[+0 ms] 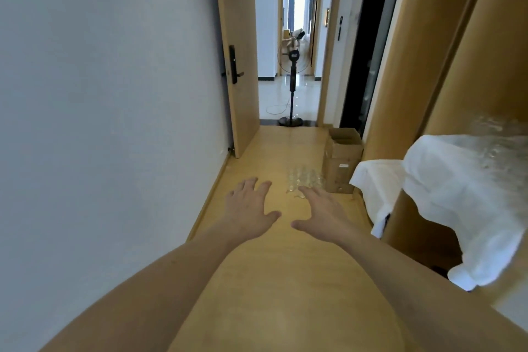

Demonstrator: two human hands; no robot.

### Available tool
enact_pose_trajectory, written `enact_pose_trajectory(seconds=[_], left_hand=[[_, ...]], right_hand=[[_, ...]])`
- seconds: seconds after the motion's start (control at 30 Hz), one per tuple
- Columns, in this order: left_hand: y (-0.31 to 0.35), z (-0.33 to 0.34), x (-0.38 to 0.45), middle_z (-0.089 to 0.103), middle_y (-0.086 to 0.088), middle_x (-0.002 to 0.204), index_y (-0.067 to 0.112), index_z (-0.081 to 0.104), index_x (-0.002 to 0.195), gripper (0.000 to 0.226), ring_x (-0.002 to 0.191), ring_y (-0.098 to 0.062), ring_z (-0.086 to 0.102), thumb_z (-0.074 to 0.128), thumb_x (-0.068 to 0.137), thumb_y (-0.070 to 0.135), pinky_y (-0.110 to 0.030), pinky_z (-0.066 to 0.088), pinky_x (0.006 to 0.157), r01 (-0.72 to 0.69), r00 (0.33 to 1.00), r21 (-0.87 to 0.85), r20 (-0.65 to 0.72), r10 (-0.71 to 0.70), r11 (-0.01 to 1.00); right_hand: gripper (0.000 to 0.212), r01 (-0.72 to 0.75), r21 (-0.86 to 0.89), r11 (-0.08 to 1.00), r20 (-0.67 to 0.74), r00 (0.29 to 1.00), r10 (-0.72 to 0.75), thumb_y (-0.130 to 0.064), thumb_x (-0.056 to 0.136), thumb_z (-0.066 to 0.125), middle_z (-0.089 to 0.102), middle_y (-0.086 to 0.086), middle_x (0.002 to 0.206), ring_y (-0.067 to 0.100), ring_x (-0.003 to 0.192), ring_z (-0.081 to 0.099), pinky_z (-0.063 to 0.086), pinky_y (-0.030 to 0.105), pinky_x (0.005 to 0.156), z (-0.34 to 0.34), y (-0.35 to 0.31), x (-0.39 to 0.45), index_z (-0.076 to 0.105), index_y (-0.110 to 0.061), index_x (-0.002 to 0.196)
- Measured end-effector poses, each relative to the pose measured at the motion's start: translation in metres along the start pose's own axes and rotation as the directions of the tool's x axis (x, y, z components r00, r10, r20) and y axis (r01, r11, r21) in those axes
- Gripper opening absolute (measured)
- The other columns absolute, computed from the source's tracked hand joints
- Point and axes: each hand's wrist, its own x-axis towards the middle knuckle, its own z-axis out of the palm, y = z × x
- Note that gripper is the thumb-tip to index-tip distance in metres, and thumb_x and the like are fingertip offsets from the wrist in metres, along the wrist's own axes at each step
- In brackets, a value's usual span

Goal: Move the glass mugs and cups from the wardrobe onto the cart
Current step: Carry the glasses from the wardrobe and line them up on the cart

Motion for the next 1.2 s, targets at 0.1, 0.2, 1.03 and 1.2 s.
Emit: enact_pose_trajectory(seconds=[0.1,0.2,1.03,1.2], left_hand=[[-0.012,0.005,0.04,0.023,-0.008,0.164,0.028,0.026,0.157,0.081,0.15,-0.028,0.021,0.057,0.091,0.062,-0.049,0.028,0.119,-0.061,0.998,-0.015,0.023,0.061,0.998],[-0.023,0.005,0.079,0.024,-0.007,0.164,0.029,0.027,0.156,0.082,0.15,-0.029,0.022,0.058,0.089,0.064,-0.049,0.03,0.118,-0.115,0.992,-0.044,0.041,0.117,0.992],[0.003,0.034,0.258,0.032,-0.005,0.156,0.028,0.034,0.153,0.076,0.144,-0.03,0.03,0.061,0.089,0.059,-0.045,0.036,0.111,-0.538,0.826,-0.239,0.045,0.562,0.809],[0.039,0.05,0.3,0.036,-0.005,0.153,0.028,0.036,0.15,0.073,0.142,-0.029,0.032,0.061,0.089,0.058,-0.043,0.039,0.108,-0.579,0.799,-0.221,0.037,0.6,0.785]], right_hand=[[0.094,-0.059,0.017,0.998,-0.057,0.997,0.06,-0.056,0.083,0.074,0.024,0.001,0.165,0.028,0.15,0.024,0.032,0.046,0.118,-0.005,0.002,0.024,0.022,-0.031,0.159],[0.093,-0.124,0.017,0.992,-0.097,0.987,0.125,-0.056,0.082,0.074,0.027,0.0,0.163,0.028,0.148,0.027,0.033,0.045,0.117,-0.008,0.0,0.043,0.025,-0.031,0.157],[0.092,-0.572,0.029,0.82,-0.249,0.79,0.56,-0.058,0.082,0.07,0.032,0.002,0.16,0.029,0.144,0.033,0.037,0.048,0.114,-0.025,0.043,0.122,0.024,-0.029,0.157],[0.089,-0.572,0.081,0.817,-0.273,0.775,0.57,-0.057,0.083,0.069,0.035,0.001,0.157,0.028,0.14,0.038,0.04,0.048,0.112,-0.039,0.089,0.153,0.026,-0.029,0.155]])
